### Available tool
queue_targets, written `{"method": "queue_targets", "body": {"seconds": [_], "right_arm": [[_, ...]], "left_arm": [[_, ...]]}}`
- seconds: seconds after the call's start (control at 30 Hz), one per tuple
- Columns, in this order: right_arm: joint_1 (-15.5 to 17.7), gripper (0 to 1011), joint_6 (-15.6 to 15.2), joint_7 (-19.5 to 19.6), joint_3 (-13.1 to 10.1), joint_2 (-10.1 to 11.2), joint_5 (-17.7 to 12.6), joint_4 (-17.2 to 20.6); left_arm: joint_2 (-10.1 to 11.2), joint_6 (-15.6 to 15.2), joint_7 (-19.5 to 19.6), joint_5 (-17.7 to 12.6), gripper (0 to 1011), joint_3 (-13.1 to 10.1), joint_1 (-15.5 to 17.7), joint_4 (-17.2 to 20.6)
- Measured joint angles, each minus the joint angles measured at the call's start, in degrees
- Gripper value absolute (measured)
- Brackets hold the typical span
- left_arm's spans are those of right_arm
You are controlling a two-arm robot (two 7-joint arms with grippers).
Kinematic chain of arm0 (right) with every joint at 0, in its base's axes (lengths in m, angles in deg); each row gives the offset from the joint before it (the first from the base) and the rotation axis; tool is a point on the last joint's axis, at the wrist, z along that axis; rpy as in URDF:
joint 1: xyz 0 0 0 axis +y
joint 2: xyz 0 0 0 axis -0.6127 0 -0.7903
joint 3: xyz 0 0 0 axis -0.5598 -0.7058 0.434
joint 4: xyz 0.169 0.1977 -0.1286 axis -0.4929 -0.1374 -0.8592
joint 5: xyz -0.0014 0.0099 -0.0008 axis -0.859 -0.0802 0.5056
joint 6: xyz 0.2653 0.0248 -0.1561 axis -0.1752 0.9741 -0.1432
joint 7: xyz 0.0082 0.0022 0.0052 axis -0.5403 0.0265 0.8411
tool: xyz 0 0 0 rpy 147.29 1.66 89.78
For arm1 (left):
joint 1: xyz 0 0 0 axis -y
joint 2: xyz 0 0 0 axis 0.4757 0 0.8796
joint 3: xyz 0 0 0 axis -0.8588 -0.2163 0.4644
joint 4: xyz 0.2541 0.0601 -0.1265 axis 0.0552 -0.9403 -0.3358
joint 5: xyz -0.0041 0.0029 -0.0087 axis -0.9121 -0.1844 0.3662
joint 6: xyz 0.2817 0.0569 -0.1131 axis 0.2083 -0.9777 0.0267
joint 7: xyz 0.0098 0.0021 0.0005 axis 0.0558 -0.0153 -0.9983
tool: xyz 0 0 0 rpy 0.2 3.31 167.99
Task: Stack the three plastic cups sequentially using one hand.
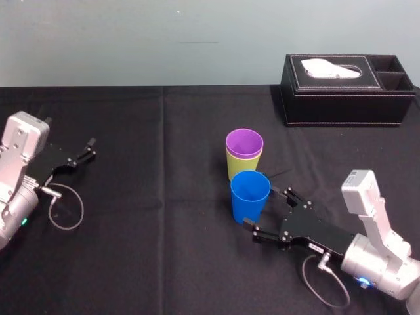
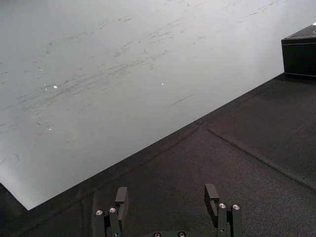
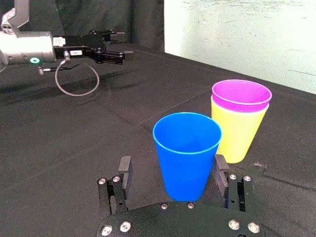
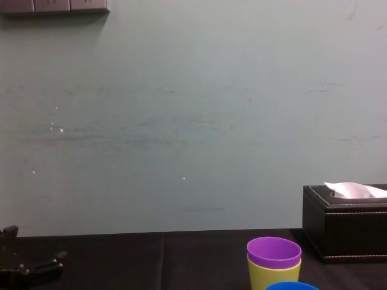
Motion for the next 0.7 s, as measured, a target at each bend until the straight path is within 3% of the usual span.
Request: {"method": "queue_targets", "body": {"seconds": [0.7], "right_arm": [[-2.0, 1000, -2.4, 3.9, 0.7, -3.1, 1.6, -1.3]], "left_arm": [[0.0, 0.0, 0.0, 0.0, 1011, 0.0, 0.0, 0.0]]}}
